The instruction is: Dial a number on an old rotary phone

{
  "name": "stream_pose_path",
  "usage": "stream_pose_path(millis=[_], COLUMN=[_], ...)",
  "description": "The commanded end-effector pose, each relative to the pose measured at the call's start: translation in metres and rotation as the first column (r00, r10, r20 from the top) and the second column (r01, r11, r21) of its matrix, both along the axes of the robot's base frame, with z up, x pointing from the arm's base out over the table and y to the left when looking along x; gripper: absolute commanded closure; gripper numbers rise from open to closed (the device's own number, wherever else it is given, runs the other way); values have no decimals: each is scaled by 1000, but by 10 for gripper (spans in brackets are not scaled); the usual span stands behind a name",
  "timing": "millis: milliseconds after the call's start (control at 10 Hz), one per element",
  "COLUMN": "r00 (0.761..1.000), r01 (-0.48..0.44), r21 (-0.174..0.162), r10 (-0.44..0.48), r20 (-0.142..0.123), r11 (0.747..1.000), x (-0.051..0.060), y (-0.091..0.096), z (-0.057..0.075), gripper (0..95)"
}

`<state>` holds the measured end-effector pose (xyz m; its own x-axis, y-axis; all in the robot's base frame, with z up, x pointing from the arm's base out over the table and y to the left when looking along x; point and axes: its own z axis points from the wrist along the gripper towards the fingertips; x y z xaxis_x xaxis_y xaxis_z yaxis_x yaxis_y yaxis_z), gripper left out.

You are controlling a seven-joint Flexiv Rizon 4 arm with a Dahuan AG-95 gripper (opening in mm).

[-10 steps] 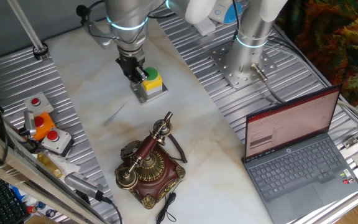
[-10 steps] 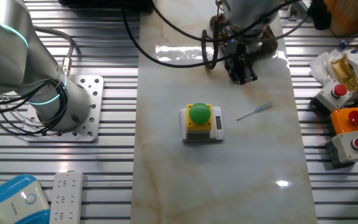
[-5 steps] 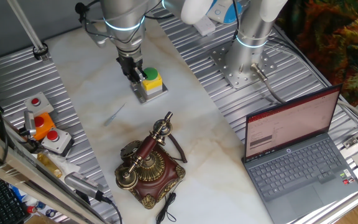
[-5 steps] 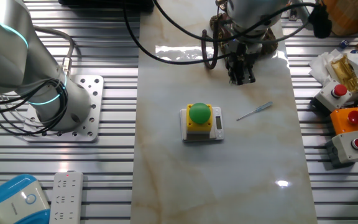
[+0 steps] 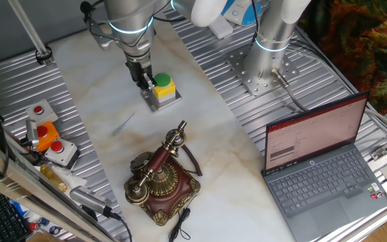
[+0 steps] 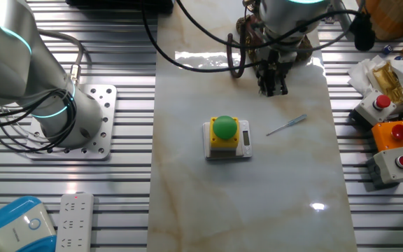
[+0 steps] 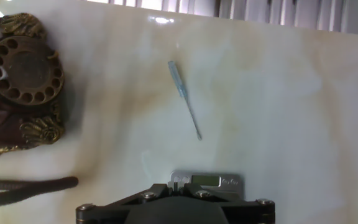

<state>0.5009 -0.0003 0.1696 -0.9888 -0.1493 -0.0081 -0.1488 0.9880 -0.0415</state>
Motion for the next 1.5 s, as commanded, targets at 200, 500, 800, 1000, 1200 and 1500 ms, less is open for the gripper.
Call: stream_pose_path(millis=[200,500,800,1000,1200,1500], r00=[1000,1000,1000,1000,1000,999], r01=[-16,-12,-8,12,26,46], r21=[-16,-14,-20,-15,-13,-2], r10=[16,12,8,-12,-26,-46], r20=[-14,-15,-18,-4,0,1], r11=[1000,1000,1000,1000,1000,999], x=[-1,-1,-1,-1,1,7], y=[0,0,0,-1,-3,-5], z=[-1,-1,-1,-3,-11,-15], gripper=[950,760,760,950,950,950])
